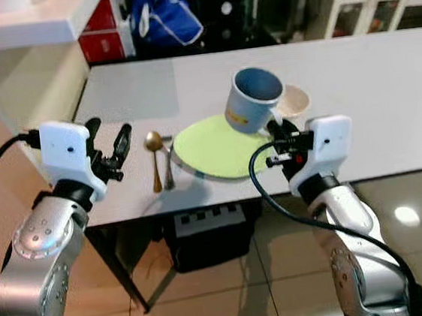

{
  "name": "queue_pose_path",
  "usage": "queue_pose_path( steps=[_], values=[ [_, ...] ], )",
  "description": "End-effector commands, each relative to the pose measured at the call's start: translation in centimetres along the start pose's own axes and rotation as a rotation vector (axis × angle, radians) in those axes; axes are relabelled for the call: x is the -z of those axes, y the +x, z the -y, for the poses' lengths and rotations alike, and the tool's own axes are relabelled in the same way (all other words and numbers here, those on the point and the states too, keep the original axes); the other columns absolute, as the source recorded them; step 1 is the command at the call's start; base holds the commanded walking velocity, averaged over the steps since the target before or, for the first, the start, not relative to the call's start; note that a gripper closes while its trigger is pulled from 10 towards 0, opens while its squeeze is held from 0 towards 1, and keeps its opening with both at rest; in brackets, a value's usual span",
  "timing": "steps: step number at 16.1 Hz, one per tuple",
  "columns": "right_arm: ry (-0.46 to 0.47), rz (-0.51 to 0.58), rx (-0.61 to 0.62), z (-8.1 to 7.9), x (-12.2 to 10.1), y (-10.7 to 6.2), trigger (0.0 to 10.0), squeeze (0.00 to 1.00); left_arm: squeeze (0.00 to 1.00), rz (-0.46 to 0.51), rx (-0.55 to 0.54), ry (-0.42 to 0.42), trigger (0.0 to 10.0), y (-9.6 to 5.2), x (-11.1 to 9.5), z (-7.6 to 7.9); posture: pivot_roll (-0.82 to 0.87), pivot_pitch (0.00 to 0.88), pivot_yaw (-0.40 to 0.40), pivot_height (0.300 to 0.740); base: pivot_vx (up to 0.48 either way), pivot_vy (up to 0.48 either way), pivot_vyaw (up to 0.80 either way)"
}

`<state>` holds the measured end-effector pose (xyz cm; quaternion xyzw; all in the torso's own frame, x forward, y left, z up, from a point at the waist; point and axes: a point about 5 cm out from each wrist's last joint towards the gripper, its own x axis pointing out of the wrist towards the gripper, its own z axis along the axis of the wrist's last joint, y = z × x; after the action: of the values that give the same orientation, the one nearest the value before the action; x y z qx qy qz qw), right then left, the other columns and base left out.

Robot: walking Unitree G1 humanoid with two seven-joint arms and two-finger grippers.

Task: Setting the table

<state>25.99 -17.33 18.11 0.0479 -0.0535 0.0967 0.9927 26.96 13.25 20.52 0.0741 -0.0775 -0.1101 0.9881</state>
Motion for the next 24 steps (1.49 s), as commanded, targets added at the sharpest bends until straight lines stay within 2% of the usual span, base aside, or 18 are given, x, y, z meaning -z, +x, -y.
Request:
queue_pose_path(
  steps=[1, 10, 12, 14, 16, 19, 21, 24],
  values=[
    [-0.01, 0.01, 0.015, 0.3, -0.4, 0.3, 10.0, 0.0, 0.0, 0.008, -0.015, 0.005, 10.0, 0.2, -0.1, -0.2, 0.04, 0.0, -0.001, 0.74, 0.259, 0.0, 0.0],
    [-0.017, -0.004, 0.014, 0.3, -0.4, 0.6, 10.0, 0.0, 0.0, 0.016, -0.02, -0.008, 10.0, 0.2, -0.2, -0.2, 0.04, 0.0, -0.007, 0.74, 0.377, 0.0, -0.12],
    [-0.054, -0.013, -0.028, -0.2, -0.4, 0.8, 10.0, 0.0, 0.0, 0.019, -0.025, -0.004, 10.0, 0.1, -0.3, -0.4, 0.05, 0.0, -0.01, 0.74, 0.401, 0.0, 0.8],
    [-0.041, -0.012, -0.025, -0.2, -0.3, 0.9, 10.0, 0.0, 0.0, 0.021, -0.027, 0.001, 10.0, 0.1, -0.4, -0.4, 0.05, 0.0, -0.014, 0.74, 0.403, 0.0, 0.8],
    [-0.011, -0.009, -0.013, -0.2, -0.2, 0.9, 10.0, 0.0, 0.0, 0.023, -0.03, 0.008, 10.0, 0.1, -0.4, -0.7, 0.06, 0.0, -0.013, 0.74, 0.405, 0.0, 0.0],
    [-0.027, -0.006, -0.005, 0.2, -0.3, 1.0, 10.0, 0.0, 0.0, 0.044, -0.017, 0.029, 10.0, 0.1, -0.8, -0.5, 0.06, 0.0, -0.011, 0.74, 0.12, 0.0, 0.0],
    [-0.055, -0.011, 0.012, 0.5, -0.2, 1.2, 10.0, 0.0, 0.0, 0.036, 0.062, 0.073, 10.0, -0.1, -0.8, 0.6, 0.05, 0.0, -0.006, 0.74, 0.0, 0.0, 0.0],
    [-0.078, -0.036, 0.013, 0.8, 0.6, 2.3, 10.0, 0.0, 0.0, 0.009, 0.15, 0.076, 10.0, -0.9, -0.1, 1.7, 0.05, 0.034, -0.001, 0.74, 0.0, 0.0, 0.0]
  ],
)
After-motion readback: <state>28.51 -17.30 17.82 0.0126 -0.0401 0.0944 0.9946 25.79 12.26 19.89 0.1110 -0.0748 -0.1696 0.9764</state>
